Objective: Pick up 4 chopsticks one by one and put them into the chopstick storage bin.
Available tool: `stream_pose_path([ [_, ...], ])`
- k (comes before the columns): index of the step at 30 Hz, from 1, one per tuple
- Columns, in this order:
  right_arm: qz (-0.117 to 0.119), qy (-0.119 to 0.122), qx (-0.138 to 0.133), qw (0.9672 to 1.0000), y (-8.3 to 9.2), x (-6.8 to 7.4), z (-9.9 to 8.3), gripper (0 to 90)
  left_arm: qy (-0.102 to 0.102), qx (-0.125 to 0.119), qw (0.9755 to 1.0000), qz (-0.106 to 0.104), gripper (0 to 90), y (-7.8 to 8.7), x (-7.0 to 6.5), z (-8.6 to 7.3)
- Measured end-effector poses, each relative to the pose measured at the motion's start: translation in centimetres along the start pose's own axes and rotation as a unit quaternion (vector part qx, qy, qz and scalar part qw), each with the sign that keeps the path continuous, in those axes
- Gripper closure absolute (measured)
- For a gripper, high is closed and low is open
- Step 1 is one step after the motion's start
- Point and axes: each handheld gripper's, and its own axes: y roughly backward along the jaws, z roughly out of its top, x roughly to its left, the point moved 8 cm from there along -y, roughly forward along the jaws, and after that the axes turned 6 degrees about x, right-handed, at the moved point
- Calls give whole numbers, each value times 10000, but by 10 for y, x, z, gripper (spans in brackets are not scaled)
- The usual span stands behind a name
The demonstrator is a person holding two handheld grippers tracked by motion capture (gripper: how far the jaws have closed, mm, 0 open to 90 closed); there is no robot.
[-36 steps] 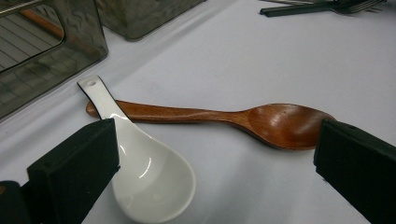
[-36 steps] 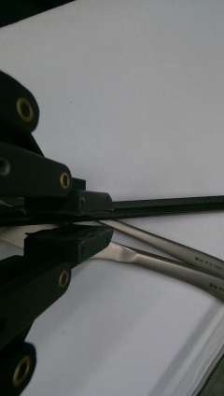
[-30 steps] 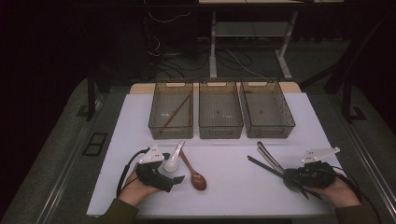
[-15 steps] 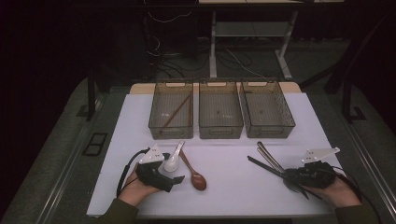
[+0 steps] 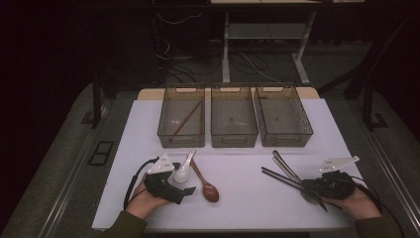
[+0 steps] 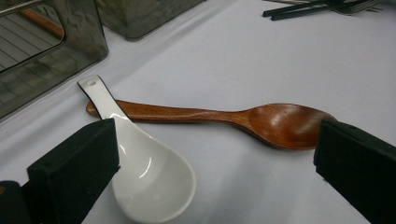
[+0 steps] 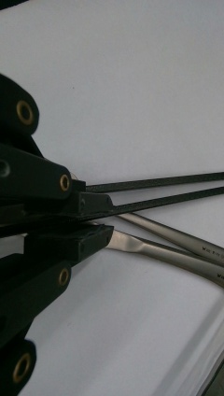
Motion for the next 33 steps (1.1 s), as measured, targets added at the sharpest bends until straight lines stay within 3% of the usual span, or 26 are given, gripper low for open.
stream_pose_path([
  [21,-16,40,-72,10000,2,-1,4,851,26,-14,10000,-6,0,-1,-1,0],
  [33,65,-15,-371,9993,12,-1,10,851,39,-23,10000,-10,0,-1,-1,0],
])
